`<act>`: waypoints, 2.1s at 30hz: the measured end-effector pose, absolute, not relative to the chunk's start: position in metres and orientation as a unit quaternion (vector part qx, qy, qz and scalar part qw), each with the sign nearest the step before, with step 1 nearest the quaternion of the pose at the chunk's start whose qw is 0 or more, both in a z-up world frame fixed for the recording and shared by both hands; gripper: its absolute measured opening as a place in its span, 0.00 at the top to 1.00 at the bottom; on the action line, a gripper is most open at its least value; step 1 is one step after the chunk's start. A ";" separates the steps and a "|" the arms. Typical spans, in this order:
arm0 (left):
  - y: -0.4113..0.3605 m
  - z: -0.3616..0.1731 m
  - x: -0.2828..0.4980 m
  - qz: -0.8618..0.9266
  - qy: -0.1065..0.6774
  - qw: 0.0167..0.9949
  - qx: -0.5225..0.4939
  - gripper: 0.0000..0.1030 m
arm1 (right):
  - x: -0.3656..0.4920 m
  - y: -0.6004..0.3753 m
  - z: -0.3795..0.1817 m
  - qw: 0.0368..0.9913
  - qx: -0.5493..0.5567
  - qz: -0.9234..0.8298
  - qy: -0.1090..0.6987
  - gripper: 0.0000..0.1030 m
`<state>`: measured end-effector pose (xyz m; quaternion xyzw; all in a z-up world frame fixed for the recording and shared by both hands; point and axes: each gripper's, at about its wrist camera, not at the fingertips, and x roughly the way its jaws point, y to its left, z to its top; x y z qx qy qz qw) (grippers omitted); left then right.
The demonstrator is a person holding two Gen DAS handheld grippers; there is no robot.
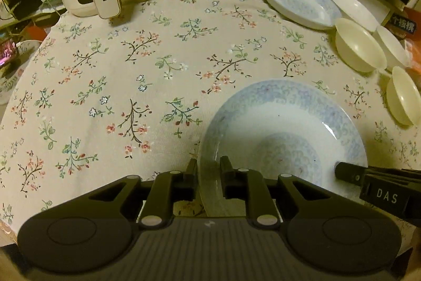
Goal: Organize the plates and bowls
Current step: 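Lift the large blue plate with both grippers toward the smaller blue plate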
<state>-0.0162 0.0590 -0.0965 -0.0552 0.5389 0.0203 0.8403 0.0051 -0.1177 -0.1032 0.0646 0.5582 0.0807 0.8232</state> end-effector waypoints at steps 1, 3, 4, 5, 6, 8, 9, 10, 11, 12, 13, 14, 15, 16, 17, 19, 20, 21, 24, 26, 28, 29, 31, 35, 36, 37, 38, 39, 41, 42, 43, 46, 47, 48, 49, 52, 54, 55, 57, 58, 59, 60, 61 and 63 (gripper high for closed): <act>0.060 -0.097 -0.016 0.021 0.540 0.840 -0.058 0.85 | 0.005 -0.118 -0.103 0.823 0.064 0.080 0.559 0.80; 0.061 -0.097 -0.015 0.021 0.542 0.838 -0.062 0.85 | 0.005 -0.117 -0.103 0.822 0.062 0.081 0.560 0.80; 0.061 -0.096 -0.015 0.022 0.544 0.836 -0.065 0.85 | 0.005 -0.117 -0.102 0.822 0.061 0.082 0.560 0.80; 0.062 -0.097 -0.014 0.022 0.545 0.835 -0.067 0.85 | 0.005 -0.117 -0.102 0.821 0.062 0.082 0.561 0.80; 0.063 -0.097 -0.013 0.023 0.547 0.834 -0.070 0.85 | 0.005 -0.118 -0.102 0.820 0.063 0.082 0.563 0.80; 0.063 -0.097 -0.012 0.023 0.550 0.832 -0.073 0.85 | 0.006 -0.120 -0.102 0.818 0.067 0.082 0.565 0.80; 0.064 -0.097 -0.011 0.024 0.551 0.831 -0.074 0.85 | 0.007 -0.120 -0.102 0.817 0.069 0.082 0.567 0.80; 0.064 -0.096 -0.011 0.024 0.551 0.831 -0.074 0.85 | 0.007 -0.120 -0.103 0.817 0.069 0.082 0.567 0.80; 0.064 -0.095 -0.011 0.024 0.550 0.832 -0.074 0.85 | 0.008 -0.120 -0.102 0.816 0.070 0.081 0.568 0.80; 0.065 -0.093 -0.010 0.025 0.548 0.833 -0.074 0.85 | 0.009 -0.120 -0.102 0.816 0.071 0.081 0.568 0.80; 0.065 -0.092 -0.010 0.025 0.547 0.833 -0.075 0.85 | 0.010 -0.120 -0.102 0.816 0.071 0.081 0.567 0.80; 0.066 -0.091 -0.010 0.026 0.546 0.834 -0.076 0.85 | 0.010 -0.120 -0.101 0.817 0.070 0.081 0.566 0.80; 0.068 -0.090 -0.010 0.028 0.546 0.834 -0.077 0.85 | 0.011 -0.120 -0.100 0.818 0.070 0.081 0.565 0.80; 0.069 -0.089 -0.009 0.030 0.546 0.834 -0.079 0.85 | 0.011 -0.121 -0.099 0.820 0.069 0.080 0.563 0.80; 0.071 -0.088 -0.008 0.033 0.545 0.833 -0.082 0.85 | 0.010 -0.122 -0.098 0.821 0.068 0.079 0.561 0.80; 0.074 -0.086 -0.007 0.038 0.542 0.835 -0.086 0.85 | 0.011 -0.124 -0.096 0.822 0.068 0.077 0.559 0.80; 0.075 -0.084 -0.006 0.039 0.539 0.837 -0.086 0.85 | 0.011 -0.125 -0.095 0.823 0.070 0.077 0.559 0.80; 0.075 -0.082 -0.006 0.041 0.536 0.839 -0.084 0.85 | 0.011 -0.126 -0.094 0.823 0.072 0.076 0.559 0.80; 0.073 -0.075 -0.006 0.041 0.524 0.847 -0.081 0.85 | 0.011 -0.128 -0.089 0.825 0.074 0.077 0.555 0.80; 0.070 -0.071 -0.005 0.040 0.513 0.854 -0.077 0.85 | 0.010 -0.127 -0.084 0.830 0.066 0.080 0.548 0.80; 0.066 -0.067 -0.003 0.039 0.503 0.861 -0.070 0.85 | 0.010 -0.125 -0.079 0.837 0.056 0.083 0.538 0.80; 0.064 -0.065 -0.002 0.037 0.498 0.864 -0.068 0.85 | 0.010 -0.124 -0.075 0.842 0.049 0.085 0.531 0.80; 0.060 -0.060 0.000 0.031 0.488 0.870 -0.063 0.85 | 0.011 -0.123 -0.070 0.847 0.044 0.087 0.522 0.80; 0.053 -0.053 0.004 0.025 0.474 0.879 -0.050 0.85 | 0.013 -0.127 -0.066 0.852 0.045 0.083 0.515 0.80; 0.052 -0.052 0.005 0.024 0.471 0.880 -0.048 0.85 | 0.014 -0.128 -0.065 0.853 0.045 0.081 0.514 0.80; 0.051 -0.051 0.005 0.024 0.470 0.881 -0.046 0.85 | 0.015 -0.128 -0.065 0.854 0.046 0.080 0.513 0.80; 0.050 -0.050 0.007 0.024 0.467 0.883 -0.045 0.85 | 0.016 -0.129 -0.065 0.854 0.046 0.079 0.511 0.80; 0.049 -0.049 0.007 0.025 0.465 0.884 -0.043 0.85 | 0.016 -0.130 -0.064 0.855 0.046 0.078 0.510 0.80; 0.048 -0.046 0.008 0.026 0.461 0.886 -0.041 0.85 | 0.016 -0.130 -0.062 0.857 0.047 0.076 0.507 0.80; 0.048 -0.045 0.009 0.026 0.460 0.887 -0.041 0.85 | 0.017 -0.130 -0.061 0.858 0.048 0.076 0.505 0.80; 0.047 -0.045 0.009 0.025 0.459 0.887 -0.042 0.85 | 0.017 -0.130 -0.059 0.860 0.047 0.075 0.503 0.80; 0.045 -0.043 0.011 0.022 0.458 0.888 -0.044 0.85 | 0.019 -0.130 -0.054 0.866 0.041 0.073 0.494 0.78; 0.044 -0.042 0.011 0.019 0.457 0.888 -0.045 0.85 | 0.019 -0.130 -0.052 0.868 0.039 0.072 0.491 0.77; 0.042 -0.042 0.012 0.015 0.456 0.889 -0.045 0.83 | 0.019 -0.131 -0.051 0.869 0.038 0.070 0.488 0.76; 0.041 -0.041 0.012 0.011 0.456 0.889 -0.044 0.82 | 0.019 -0.133 -0.050 0.870 0.038 0.068 0.486 0.75; 0.035 -0.039 0.015 0.001 0.453 0.890 -0.042 0.81 | 0.021 -0.141 -0.047 0.872 0.042 0.059 0.485 0.73; 0.031 -0.038 0.017 -0.005 0.451 0.892 -0.041 0.77 | 0.023 -0.149 -0.045 0.873 0.050 0.049 0.483 0.69; 0.029 -0.038 0.018 -0.008 0.451 0.892 -0.041 0.76 | 0.024 -0.153 -0.043 0.874 0.055 0.042 0.481 0.65; 0.026 -0.037 0.024 -0.013 0.450 0.892 -0.043 0.72 | 0.026 -0.160 -0.040 0.875 0.063 0.032 0.478 0.63; 0.026 -0.037 0.026 -0.016 0.450 0.892 -0.046 0.70 | 0.027 -0.165 -0.038 0.877 0.069 0.027 0.475 0.62; 0.025 -0.037 0.029 -0.020 0.450 0.892 -0.051 0.66 | 0.028 -0.168 -0.036 0.878 0.073 0.023 0.473 0.59; 0.024 -0.036 0.034 -0.024 0.449 0.891 -0.056 0.61 | 0.029 -0.174 -0.034 0.879 0.080 0.015 0.470 0.57; 0.023 -0.036 0.037 -0.027 0.448 0.892 -0.060 0.58 | 0.030 -0.178 -0.032 0.879 0.084 0.010 0.469 0.53; 0.020 -0.035 0.046 -0.030 0.442 0.894 -0.062 0.49 | 0.034 -0.189 -0.028 0.881 0.096 -0.006 0.463 0.46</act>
